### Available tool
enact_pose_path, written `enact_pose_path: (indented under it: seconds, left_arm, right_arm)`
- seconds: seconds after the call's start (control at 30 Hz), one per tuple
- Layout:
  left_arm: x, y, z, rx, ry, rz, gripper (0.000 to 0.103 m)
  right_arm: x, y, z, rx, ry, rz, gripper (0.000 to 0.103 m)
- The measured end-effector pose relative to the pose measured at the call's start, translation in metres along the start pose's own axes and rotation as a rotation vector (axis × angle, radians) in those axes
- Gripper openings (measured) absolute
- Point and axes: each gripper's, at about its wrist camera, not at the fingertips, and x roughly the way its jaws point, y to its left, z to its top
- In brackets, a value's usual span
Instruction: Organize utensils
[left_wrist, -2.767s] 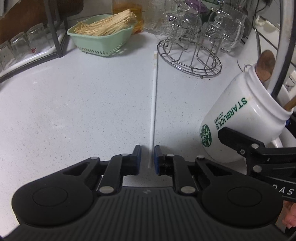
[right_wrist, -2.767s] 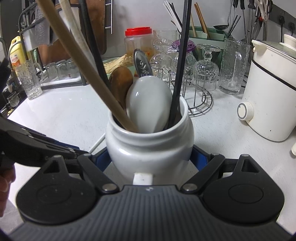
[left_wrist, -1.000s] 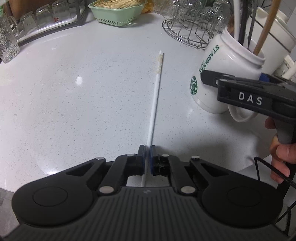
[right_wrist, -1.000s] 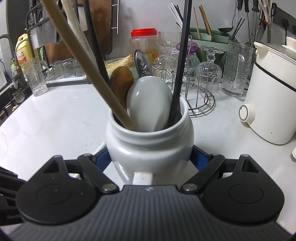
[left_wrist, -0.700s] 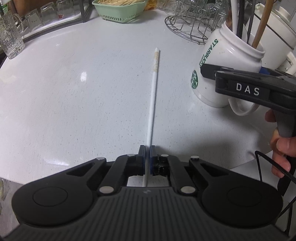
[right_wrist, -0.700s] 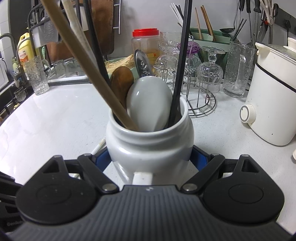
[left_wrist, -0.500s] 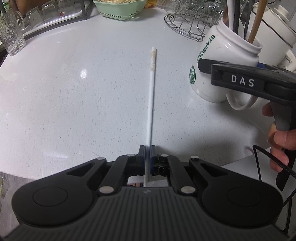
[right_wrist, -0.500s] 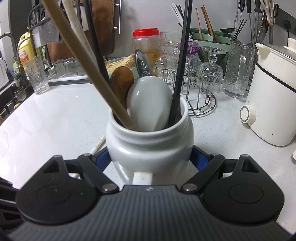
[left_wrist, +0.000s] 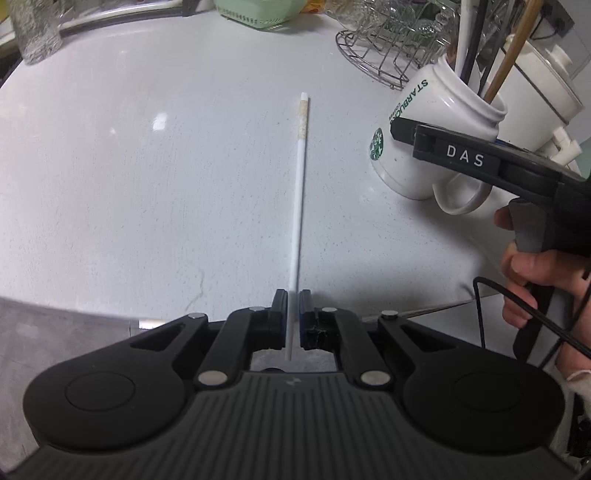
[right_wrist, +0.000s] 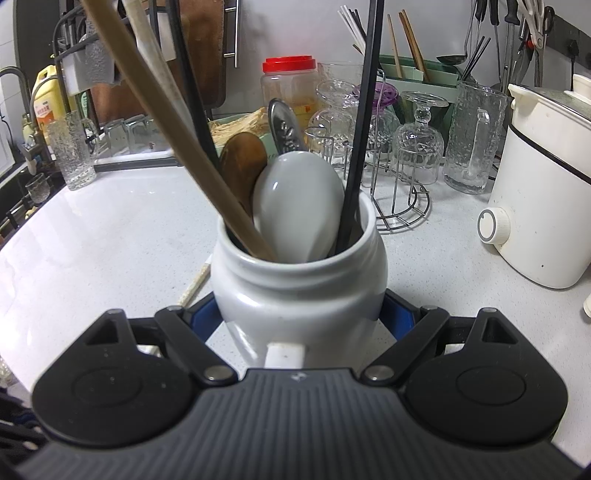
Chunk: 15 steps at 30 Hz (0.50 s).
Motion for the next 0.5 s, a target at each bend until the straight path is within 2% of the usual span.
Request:
enact_pose_path:
  seconds: [0.03, 0.1, 0.13, 0.5]
  left_arm:
    - [-0.004, 0.002, -0.003, -0.004, 0.000, 0.006, 0.011]
    - [-0.010, 0.005, -0.009, -0.014, 0.000, 0.015, 0.031]
    - [-0.012, 0.007, -0.013, -0.020, -0.001, 0.014, 0.034]
    - [0.008, 0.014, -0.030, -0.079, 0.052, -0.028, 0.034]
  right_arm:
    - [0.000, 0.000, 0.000, -0.001, -0.001, 0.000, 0.091]
    - [0.000, 0.000, 0.000, 0.000, -0.002, 0.001, 0.091]
    - [0.000, 0.000, -0.001, 0.000, -0.004, 0.000, 0.091]
    - [-0.001, 0.000, -0.001, 0.011, -0.005, -0.010, 0.091]
